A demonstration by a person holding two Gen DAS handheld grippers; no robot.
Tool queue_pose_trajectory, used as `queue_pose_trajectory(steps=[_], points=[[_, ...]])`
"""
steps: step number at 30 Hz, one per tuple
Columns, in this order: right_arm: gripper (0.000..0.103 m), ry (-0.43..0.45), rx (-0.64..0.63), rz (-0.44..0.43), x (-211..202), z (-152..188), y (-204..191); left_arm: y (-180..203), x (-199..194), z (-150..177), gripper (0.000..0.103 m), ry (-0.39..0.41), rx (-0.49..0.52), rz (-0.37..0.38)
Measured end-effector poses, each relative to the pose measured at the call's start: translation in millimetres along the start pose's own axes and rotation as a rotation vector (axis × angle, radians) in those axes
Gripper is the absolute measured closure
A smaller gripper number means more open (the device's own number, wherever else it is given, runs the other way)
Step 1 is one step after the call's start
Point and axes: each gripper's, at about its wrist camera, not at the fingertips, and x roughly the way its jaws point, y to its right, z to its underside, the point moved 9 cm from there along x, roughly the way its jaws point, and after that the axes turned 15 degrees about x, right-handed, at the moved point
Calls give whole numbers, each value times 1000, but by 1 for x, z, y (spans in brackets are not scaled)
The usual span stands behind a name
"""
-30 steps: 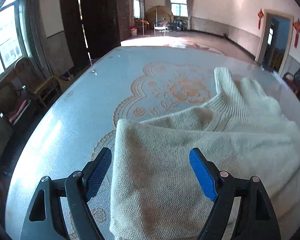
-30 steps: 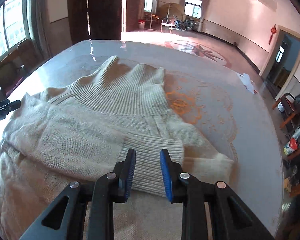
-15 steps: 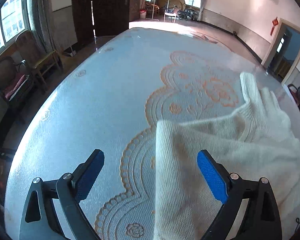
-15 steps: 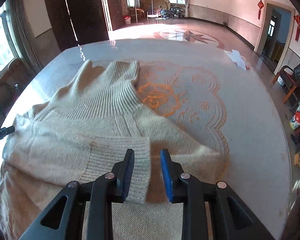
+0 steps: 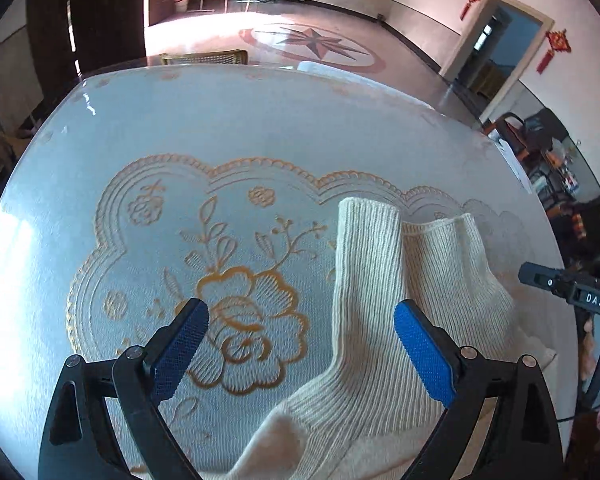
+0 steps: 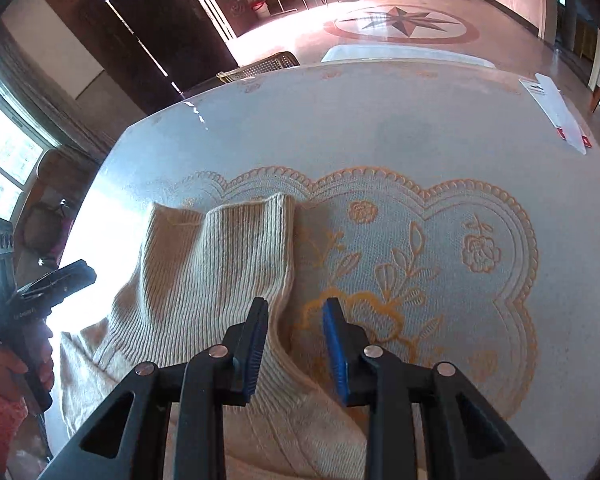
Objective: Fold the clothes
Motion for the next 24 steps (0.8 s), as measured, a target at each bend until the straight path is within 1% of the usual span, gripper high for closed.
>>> queue_pose_trajectory(steps=[2, 4, 5, 7, 8, 10, 13, 14, 15, 16, 17, 19, 20, 22, 23, 24], points=[[75, -7, 18, -11, 14, -13, 2, 2, 17, -9, 7, -32, 46, -25], [75, -21, 32, -51, 26, -23, 0, -1, 30, -15, 7, -46, 47, -21], [75, -33, 40, -83, 31, -27, -2, -2, 34, -18, 7, -48, 42, -7], [75, -63, 62, -151, 39, -31, -8, 0, 39, -22, 7, -34, 8, 81], [75, -77, 69, -177, 43, -33, -10, 0, 41, -23, 7, -28, -4, 114], [74, -91, 62, -186, 52, -36, -13, -1, 44, -27, 7, -24, -6, 125], [73, -90, 35, -190, 51, -36, -21, -1, 48, -35, 7, -32, 6, 130], [74, -88, 22, -182, 52, -36, -23, -1, 49, -37, 7, -33, 11, 132], [78, -79, 8, -160, 52, -37, -22, 0, 50, -39, 7, -32, 16, 134], [93, -65, -8, -130, 53, -37, -21, -1, 53, -41, 7, -28, 23, 128], [97, -52, -23, -101, 53, -37, -20, -3, 58, -42, 7, -24, 34, 110], [98, -20, -2, -95, 50, -40, -13, -1, 59, -37, 7, -24, 75, 56], [98, -1, 19, -95, 47, -43, -7, 5, 57, -28, 7, -25, 108, 32], [99, 13, 71, -117, 43, -44, 4, 10, 60, -25, 7, -43, 187, -23], [99, 16, 90, -130, 42, -44, 8, 12, 61, -24, 6, -47, 211, -41], [99, 18, 102, -141, 40, -43, 11, 12, 61, -24, 5, -41, 205, -41]])
